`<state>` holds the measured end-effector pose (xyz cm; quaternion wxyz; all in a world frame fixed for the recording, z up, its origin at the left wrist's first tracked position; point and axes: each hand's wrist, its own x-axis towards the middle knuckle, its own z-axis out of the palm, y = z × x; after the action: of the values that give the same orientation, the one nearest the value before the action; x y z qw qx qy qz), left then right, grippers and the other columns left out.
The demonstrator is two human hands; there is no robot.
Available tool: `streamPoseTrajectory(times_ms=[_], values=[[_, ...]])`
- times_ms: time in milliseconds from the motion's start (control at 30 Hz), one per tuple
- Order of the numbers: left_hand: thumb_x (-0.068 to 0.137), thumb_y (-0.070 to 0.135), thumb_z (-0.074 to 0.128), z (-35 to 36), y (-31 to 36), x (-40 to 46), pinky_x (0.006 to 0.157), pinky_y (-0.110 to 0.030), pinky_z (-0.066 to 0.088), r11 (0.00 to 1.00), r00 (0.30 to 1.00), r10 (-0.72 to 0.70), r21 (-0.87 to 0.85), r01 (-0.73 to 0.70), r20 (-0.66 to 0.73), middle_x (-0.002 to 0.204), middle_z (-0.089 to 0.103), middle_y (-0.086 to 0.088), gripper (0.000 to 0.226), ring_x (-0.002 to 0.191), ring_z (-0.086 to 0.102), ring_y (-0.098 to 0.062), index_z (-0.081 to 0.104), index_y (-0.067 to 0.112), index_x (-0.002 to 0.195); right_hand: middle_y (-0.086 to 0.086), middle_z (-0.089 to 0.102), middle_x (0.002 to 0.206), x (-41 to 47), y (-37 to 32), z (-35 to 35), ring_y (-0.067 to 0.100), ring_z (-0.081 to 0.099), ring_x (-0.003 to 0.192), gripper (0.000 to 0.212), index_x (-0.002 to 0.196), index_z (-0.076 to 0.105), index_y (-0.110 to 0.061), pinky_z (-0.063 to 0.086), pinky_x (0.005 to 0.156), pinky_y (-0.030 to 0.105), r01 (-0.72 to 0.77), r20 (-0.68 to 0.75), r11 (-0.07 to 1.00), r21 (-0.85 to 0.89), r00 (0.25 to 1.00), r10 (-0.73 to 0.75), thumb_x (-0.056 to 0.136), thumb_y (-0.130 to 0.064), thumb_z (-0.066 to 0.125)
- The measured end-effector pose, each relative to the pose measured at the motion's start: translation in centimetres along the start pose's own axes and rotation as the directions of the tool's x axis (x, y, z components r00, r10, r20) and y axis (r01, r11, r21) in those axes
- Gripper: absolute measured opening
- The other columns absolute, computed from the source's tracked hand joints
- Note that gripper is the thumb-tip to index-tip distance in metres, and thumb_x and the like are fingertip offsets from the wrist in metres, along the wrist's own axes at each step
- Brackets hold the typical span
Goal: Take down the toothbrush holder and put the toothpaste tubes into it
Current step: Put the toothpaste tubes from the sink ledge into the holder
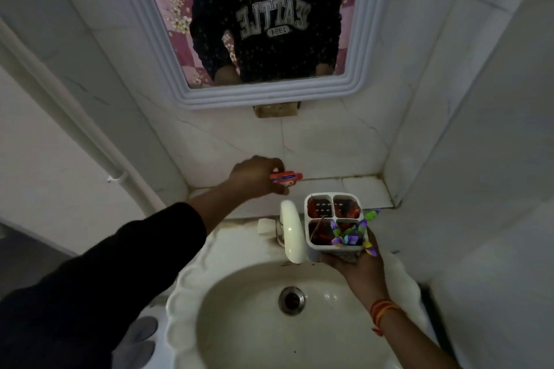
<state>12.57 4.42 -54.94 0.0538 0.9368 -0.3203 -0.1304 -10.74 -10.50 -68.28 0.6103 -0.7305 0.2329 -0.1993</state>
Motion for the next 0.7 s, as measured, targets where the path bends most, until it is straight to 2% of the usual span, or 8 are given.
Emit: streamPoseTrajectory(times_ms=[100,167,267,333,400,500,567,700], values=[[0.081,0.047,0.076,-4.4,4.0,-0.7,0.088,-0.039,0.057,0.979,0.982,0.189,0.084,-0.187,-0.022,0.120,0.071,0.004,0.053,0.103,0.065,-0.015,0.065,0.030,0.129,-0.017,0.066,0.116,-0.2,-0.5,0.0,-0.018,0.061,0.102,0.087,0.119,0.055,-0.039,0.047,0.081,-0.001,0.010,-0.010,1.000,-0.002,1.000,-0.010,0.049,-0.011,0.099],[0.083,0.039,0.076,-6.6,6.5,-0.9,0.086,-0.036,0.056,0.955,0.968,0.242,0.158,-0.249,0.063,0.119,0.067,0.004,0.049,0.101,0.063,-0.015,0.065,0.029,0.130,-0.018,0.064,0.113,-0.1,-0.5,0.1,-0.023,0.059,0.099,0.086,0.118,0.053,-0.036,0.045,0.079,-0.003,0.016,-0.008,1.000,0.015,1.000,-0.016,0.052,-0.001,0.096],[0.078,0.032,0.083,-7.4,10.0,-0.9,0.076,-0.030,0.051,0.933,0.958,0.198,0.258,-0.249,0.208,0.119,0.061,0.000,0.050,0.101,0.061,-0.017,0.068,0.026,0.125,-0.016,0.062,0.112,-0.1,-0.2,0.0,-0.025,0.059,0.097,0.085,0.121,0.052,-0.024,0.048,0.079,-0.001,0.018,-0.008,0.999,0.049,1.000,-0.017,0.054,0.010,0.092],[0.076,0.028,0.085,-6.7,11.9,-0.6,0.078,-0.033,0.054,0.914,0.954,0.156,0.328,-0.238,0.257,0.116,0.065,-0.004,0.049,0.104,0.064,-0.021,0.070,0.018,0.121,-0.015,0.064,0.113,-0.1,-0.3,0.0,-0.019,0.061,0.100,0.087,0.121,0.053,-0.029,0.055,0.084,0.010,0.004,-0.005,0.999,0.046,1.000,-0.004,0.053,0.008,0.093],[0.078,0.022,0.084,-5.8,13.1,-0.2,0.084,-0.036,0.060,0.914,0.950,0.136,0.334,-0.230,0.280,0.108,0.073,-0.007,0.039,0.100,0.070,-0.022,0.073,0.011,0.113,-0.013,0.065,0.112,-0.1,-0.3,-0.1,-0.018,0.062,0.100,0.086,0.118,0.054,-0.030,0.055,0.083,0.010,0.002,-0.006,0.999,0.048,1.000,-0.002,0.053,0.009,0.093],[0.089,0.024,0.074,-5.4,13.6,0.7,0.072,-0.030,0.063,0.990,0.956,0.099,0.065,-0.121,0.278,0.091,0.079,-0.009,0.025,0.073,0.078,-0.016,0.074,0.003,0.103,-0.013,0.065,0.114,-0.1,-0.2,-0.2,-0.018,0.061,0.101,0.086,0.117,0.054,-0.034,0.052,0.082,0.006,0.012,-0.016,0.999,0.035,1.000,-0.011,0.053,0.004,0.095],[0.097,0.031,0.065,-5.8,13.5,1.1,0.063,-0.028,0.063,0.987,0.968,0.043,-0.163,-0.003,0.247,0.086,0.079,-0.011,0.032,0.059,0.077,-0.017,0.070,0.000,0.099,-0.010,0.066,0.117,-0.1,0.0,-0.3,-0.017,0.061,0.103,0.085,0.122,0.055,-0.026,0.051,0.081,0.004,0.018,-0.005,0.999,0.050,1.000,-0.018,0.053,0.003,0.095],[0.102,0.050,0.045,-4.8,11.5,1.6,0.065,-0.033,0.063,0.935,0.954,-0.118,-0.293,0.200,0.275,0.102,0.076,-0.017,0.056,0.078,0.078,-0.028,0.066,-0.001,0.111,-0.008,0.066,0.117,0.0,0.3,-0.3,-0.015,0.062,0.103,0.084,0.128,0.054,-0.012,0.050,0.078,0.002,-0.011,0.006,0.998,0.069,1.000,0.010,0.056,0.005,0.093]])
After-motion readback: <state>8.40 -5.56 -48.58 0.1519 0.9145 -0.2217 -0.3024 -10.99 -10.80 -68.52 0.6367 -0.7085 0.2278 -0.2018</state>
